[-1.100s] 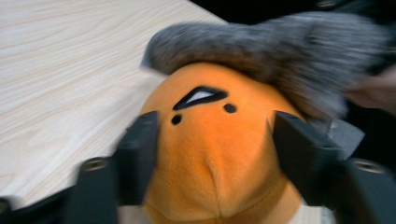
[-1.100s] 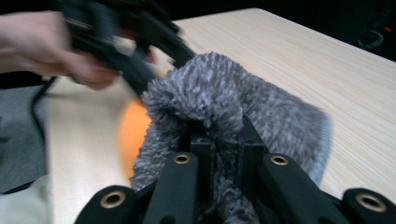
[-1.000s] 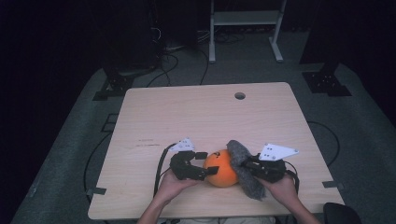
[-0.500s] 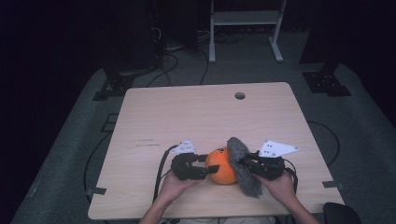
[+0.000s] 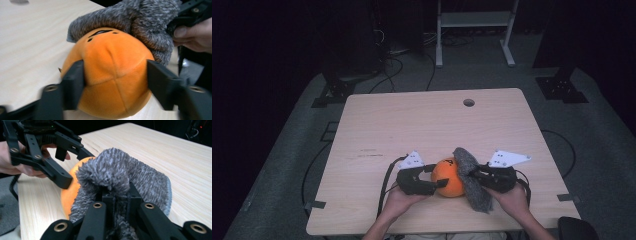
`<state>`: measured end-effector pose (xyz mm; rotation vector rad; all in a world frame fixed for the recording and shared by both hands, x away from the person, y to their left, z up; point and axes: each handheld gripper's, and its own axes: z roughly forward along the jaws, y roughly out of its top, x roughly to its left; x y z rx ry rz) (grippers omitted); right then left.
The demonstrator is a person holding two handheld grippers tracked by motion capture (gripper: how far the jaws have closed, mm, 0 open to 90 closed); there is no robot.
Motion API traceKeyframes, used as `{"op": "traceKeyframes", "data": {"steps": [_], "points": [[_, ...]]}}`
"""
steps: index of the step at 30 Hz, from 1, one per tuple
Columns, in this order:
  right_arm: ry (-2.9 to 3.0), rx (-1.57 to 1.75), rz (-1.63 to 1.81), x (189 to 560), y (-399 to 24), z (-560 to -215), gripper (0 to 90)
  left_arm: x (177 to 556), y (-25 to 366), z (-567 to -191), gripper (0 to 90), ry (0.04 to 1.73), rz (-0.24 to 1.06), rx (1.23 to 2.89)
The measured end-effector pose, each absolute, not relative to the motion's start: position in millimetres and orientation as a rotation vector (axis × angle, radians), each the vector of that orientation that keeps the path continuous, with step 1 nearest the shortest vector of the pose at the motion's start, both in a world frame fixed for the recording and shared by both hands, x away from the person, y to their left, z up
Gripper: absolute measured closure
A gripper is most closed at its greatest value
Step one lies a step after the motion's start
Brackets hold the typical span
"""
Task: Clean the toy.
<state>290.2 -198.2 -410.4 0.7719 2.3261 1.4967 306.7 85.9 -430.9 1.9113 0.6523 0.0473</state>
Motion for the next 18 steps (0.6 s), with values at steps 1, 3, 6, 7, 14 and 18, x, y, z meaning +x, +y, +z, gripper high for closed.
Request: {"op": "traceKeyframes", "data": {"steps": [1,3,6,7,14,18], "points": [[2.330,0.775,1.494,289,-198,-410,80.9,308,86,-433,25.7,0.664,0.039,1.909],[2.337,0.745,1.483,285,-194,-408,80.9,306,84,-432,27.3,0.666,0.073,1.920],[2.357,0.651,1.483,279,-177,-401,80.9,297,78,-426,40.0,0.584,0.186,1.953],[2.365,0.635,1.487,278,-172,-399,80.9,285,68,-422,41.2,0.464,0.306,2.018],[2.359,0.658,1.485,290,-169,-391,80.9,287,72,-423,26.6,0.460,0.279,1.995],[2.354,0.682,1.485,288,-180,-394,80.9,300,71,-428,16.4,0.590,0.124,1.995]]}}
